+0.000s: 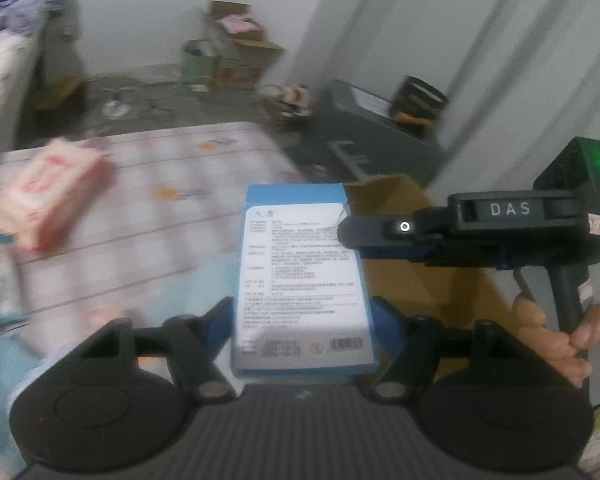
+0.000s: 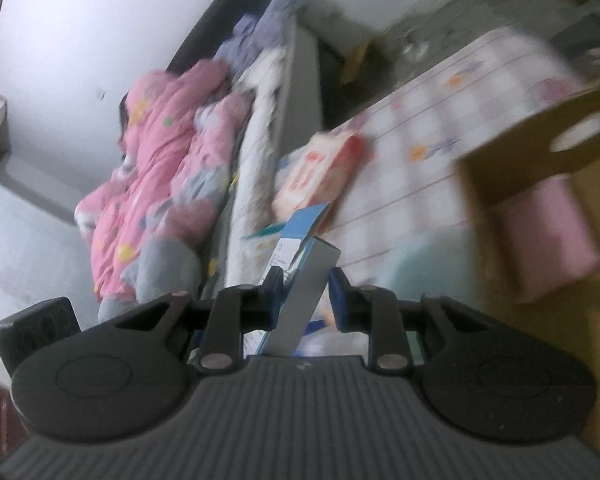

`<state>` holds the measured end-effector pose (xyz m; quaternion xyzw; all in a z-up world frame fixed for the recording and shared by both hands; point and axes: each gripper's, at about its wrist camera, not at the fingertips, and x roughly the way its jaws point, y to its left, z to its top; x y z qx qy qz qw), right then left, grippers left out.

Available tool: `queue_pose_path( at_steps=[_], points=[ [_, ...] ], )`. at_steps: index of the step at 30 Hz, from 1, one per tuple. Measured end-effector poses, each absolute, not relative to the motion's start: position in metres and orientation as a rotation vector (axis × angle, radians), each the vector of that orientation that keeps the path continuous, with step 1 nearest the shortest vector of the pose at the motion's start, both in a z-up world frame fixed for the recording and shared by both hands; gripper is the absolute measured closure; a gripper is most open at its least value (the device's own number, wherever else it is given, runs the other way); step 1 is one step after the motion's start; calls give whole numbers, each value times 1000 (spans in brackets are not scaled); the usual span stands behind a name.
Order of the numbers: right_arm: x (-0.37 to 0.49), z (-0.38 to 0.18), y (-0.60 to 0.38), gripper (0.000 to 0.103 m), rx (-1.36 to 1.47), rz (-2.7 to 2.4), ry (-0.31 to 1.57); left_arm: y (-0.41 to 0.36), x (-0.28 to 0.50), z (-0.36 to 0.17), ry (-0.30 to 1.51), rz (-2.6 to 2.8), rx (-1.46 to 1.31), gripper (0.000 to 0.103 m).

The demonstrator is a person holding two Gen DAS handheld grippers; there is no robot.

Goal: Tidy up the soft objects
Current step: 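Lift the blue-and-white box with the right gripper and carry it over the cardboard box, then lower the blue-and-white box into the cardboard box beside the sponge and release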

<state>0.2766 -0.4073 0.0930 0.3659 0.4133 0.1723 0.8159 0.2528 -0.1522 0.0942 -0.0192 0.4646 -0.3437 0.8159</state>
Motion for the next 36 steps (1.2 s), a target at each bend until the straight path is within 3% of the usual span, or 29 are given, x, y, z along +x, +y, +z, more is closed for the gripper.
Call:
queue_pose_path(
  at_steps=[7,8,9,16,24,26,30,36],
  points=[
    [238,92,-503,82,786,228,826,-244,247,84,991,-830,15,29],
    [236,89,-512,96,782,210,827,-253,247,82,989,-831,24,28],
    [235,85,-520,101,786,195,832,-263,248,79,987,-835,31,28],
    [257,39,-569,101,780,87,896,-286,263,60,1009,-810,38,28],
    [274,-9,-577,97,812,43,992,-254,274,65,1004,-754,34,28],
    [271,-15,-569,90,796,63,1037,-242,274,69,1000,-739,23,27],
    [264,-36,-540,50,763,61,1181,-210,263,77,973,-699,4,25],
    [254,-79,-507,42,897,21,1364,-156,244,78,961,-618,-21,24]
  ],
)
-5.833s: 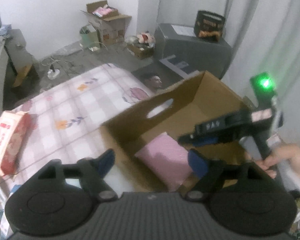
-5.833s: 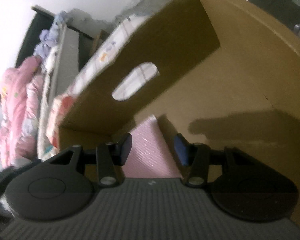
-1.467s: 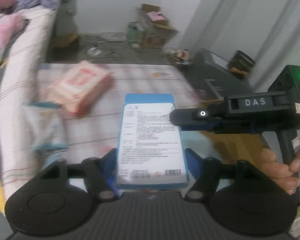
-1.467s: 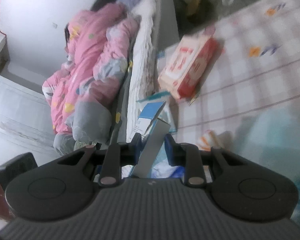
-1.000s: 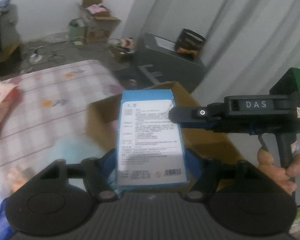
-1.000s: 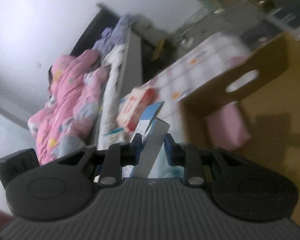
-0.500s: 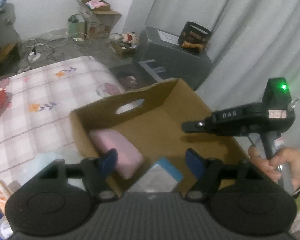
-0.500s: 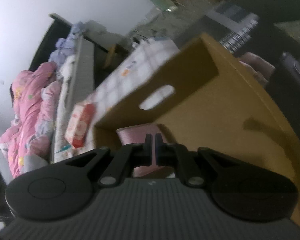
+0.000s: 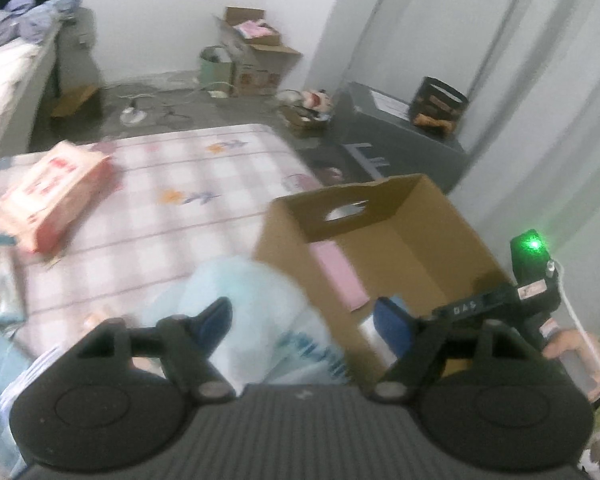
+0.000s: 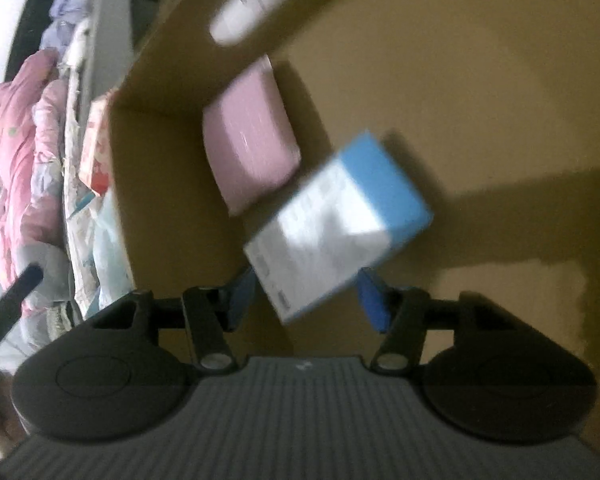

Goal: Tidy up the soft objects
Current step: 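Lower the blue-and-white box into the cardboard box beside the sponge and release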

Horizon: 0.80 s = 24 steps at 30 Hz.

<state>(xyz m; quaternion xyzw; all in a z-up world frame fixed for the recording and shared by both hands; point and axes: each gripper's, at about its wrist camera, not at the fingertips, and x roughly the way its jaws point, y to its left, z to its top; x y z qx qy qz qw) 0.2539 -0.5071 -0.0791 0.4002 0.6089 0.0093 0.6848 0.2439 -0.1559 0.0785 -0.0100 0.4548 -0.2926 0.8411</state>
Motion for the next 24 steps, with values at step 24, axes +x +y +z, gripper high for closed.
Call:
queue_pose_path(
  at_steps=[24],
  points=[
    [283,-93,-423,31,509,-78,1437,-32,211,48,984,-479,-140,23]
  ],
)
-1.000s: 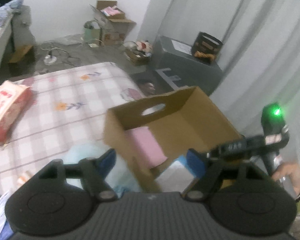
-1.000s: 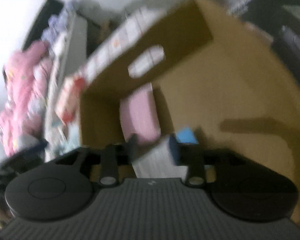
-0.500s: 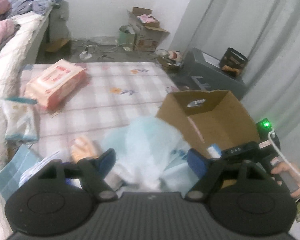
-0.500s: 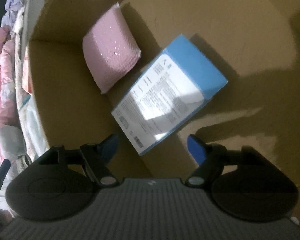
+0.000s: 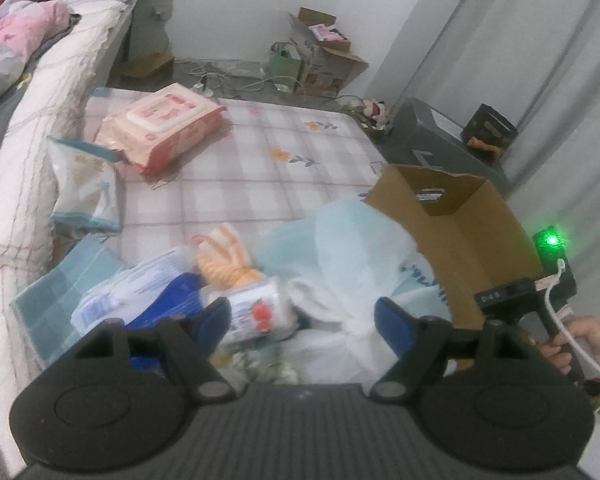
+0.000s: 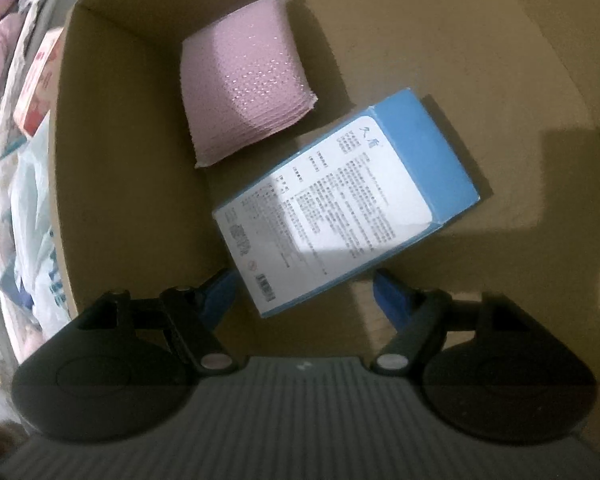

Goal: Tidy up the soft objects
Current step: 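Lower the blue-and-white box into the cardboard box beside the sponge and release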

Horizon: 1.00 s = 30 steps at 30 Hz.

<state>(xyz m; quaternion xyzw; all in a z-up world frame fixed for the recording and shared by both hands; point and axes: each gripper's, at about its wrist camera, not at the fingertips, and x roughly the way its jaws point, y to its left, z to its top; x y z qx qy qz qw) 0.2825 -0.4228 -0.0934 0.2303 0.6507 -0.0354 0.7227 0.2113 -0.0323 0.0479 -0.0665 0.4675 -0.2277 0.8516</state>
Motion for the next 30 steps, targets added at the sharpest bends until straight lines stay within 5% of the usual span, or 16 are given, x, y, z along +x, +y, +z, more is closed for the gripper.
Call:
queue_pose_path(
  at_steps=[8,19,23,30],
  points=[
    [286,-85,-461,33,513,-188,1327,-24,209,41,991,-482,-162,23],
    [287,-83,-490,62,670,-209,1223,-24,208,36,1003,-480,-174,23],
    [280,-75,-508,81,656,-210,1169,-25,208,35,1006,-478,-171,23],
    [268,-54,-515,88,631,-179,1120,-28,211,34,1010,-476,-173,23]
  ],
)
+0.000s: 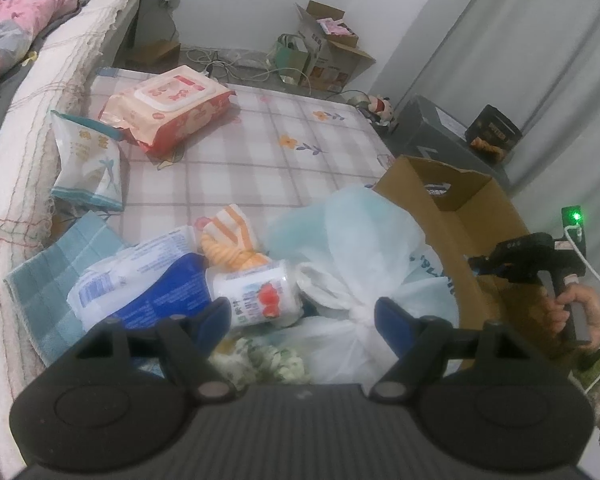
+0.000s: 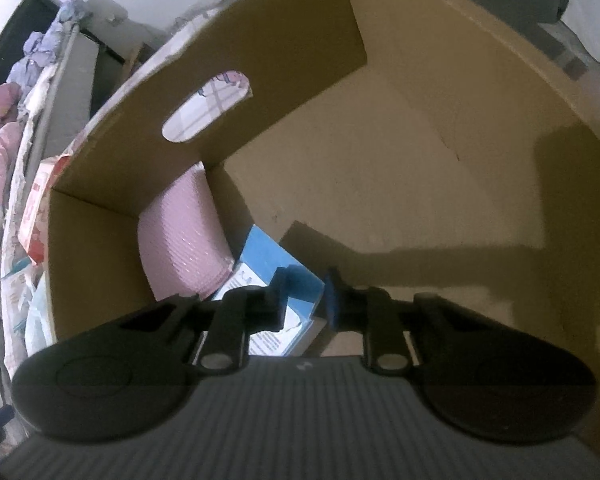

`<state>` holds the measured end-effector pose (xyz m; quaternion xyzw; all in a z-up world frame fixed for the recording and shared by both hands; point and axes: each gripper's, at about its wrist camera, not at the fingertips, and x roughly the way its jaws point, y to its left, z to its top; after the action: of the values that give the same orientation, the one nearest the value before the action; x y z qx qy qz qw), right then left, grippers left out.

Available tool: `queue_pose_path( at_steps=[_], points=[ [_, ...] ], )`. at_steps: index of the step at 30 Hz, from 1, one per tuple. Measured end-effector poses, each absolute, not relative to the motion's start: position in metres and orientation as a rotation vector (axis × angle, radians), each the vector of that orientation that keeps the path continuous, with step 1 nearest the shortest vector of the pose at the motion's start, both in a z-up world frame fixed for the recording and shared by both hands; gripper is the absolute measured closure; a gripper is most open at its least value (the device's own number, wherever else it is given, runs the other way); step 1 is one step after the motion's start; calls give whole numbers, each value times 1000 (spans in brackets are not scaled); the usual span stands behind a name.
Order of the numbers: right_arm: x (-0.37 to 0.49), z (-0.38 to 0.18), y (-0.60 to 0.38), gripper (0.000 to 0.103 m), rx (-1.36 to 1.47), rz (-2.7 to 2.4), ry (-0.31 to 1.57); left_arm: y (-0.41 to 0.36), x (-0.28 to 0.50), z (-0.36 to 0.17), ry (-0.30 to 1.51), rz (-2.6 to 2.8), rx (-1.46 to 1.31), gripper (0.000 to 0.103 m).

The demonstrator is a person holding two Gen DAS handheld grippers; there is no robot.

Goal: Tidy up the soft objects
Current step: 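Lower the blue-and-white box into the cardboard box beside the sponge and release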

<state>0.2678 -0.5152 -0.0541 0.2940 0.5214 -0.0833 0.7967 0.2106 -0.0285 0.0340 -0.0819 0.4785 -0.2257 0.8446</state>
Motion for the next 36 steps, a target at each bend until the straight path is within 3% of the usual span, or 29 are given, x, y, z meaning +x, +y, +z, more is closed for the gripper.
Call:
queue_pose_path(
  at_steps=[15,20,22,26,30,33,35,36],
  points=[
    [331,-37,-510,93,215,-220,1006,-28,213,38,1003,-450,-162,23],
    [348,-35,-507,90,182,-211,972,-27,215,38,1003,-442,-165,23],
    [344,-32,-511,83,219,-216,959,-27,215,38,1003,-445,-164,23],
    [331,-35,-517,55,317,-225,986,-30,215,37,1003,-460,-159,23],
    [315,-53,-509,35,310,-235,1110,-34,213,35,999,-477,-148,23],
    [306,-68,-502,25,294,-235,1191,-35,210,34,1002,-486,-143,23],
    [302,-77,-499,23,311,-241,1238,-35,209,34,1003,-489,-145,23],
    [299,-79,-499,16,340,-234,1237,-35,208,34,1003,-489,-146,23]
  ],
)
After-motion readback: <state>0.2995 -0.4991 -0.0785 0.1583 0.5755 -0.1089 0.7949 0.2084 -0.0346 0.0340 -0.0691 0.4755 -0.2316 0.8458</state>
